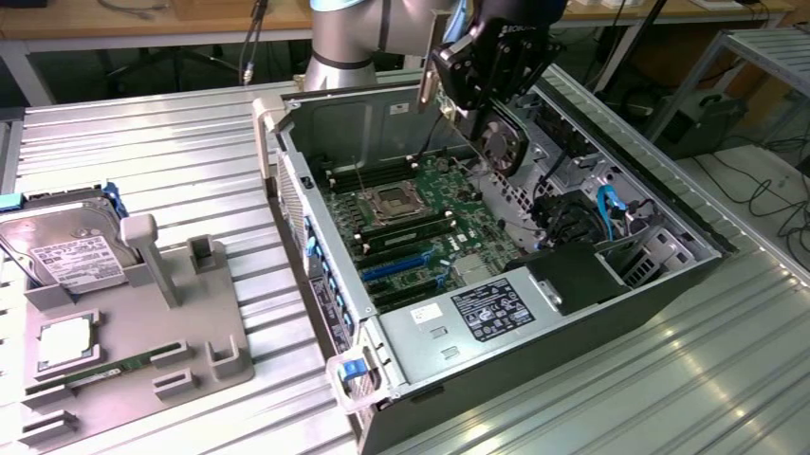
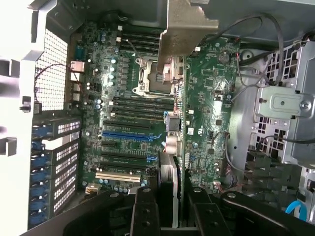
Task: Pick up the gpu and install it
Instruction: 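Insert the gpu into the slot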
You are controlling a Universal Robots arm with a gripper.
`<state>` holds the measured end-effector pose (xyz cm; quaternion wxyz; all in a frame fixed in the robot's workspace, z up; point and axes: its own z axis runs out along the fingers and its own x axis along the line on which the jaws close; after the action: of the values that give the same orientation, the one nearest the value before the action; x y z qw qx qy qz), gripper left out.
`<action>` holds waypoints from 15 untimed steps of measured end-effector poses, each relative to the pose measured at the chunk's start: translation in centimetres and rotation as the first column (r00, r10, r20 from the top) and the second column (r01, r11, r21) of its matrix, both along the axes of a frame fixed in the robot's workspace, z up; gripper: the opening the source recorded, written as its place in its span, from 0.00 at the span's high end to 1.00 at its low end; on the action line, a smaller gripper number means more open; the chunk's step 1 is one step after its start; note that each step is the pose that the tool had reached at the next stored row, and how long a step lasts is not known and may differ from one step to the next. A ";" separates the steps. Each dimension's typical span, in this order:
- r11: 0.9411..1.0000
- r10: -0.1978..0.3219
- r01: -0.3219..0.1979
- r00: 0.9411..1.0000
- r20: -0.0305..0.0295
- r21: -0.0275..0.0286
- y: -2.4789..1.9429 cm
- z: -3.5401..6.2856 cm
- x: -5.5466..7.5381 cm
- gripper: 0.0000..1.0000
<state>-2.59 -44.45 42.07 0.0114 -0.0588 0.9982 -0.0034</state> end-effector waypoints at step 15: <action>0.991 0.132 -0.132 0.991 0.000 0.000 0.00 0.00 -0.1 0.72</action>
<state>-2.67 -44.45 42.07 0.0115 -0.1248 0.9921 -0.0027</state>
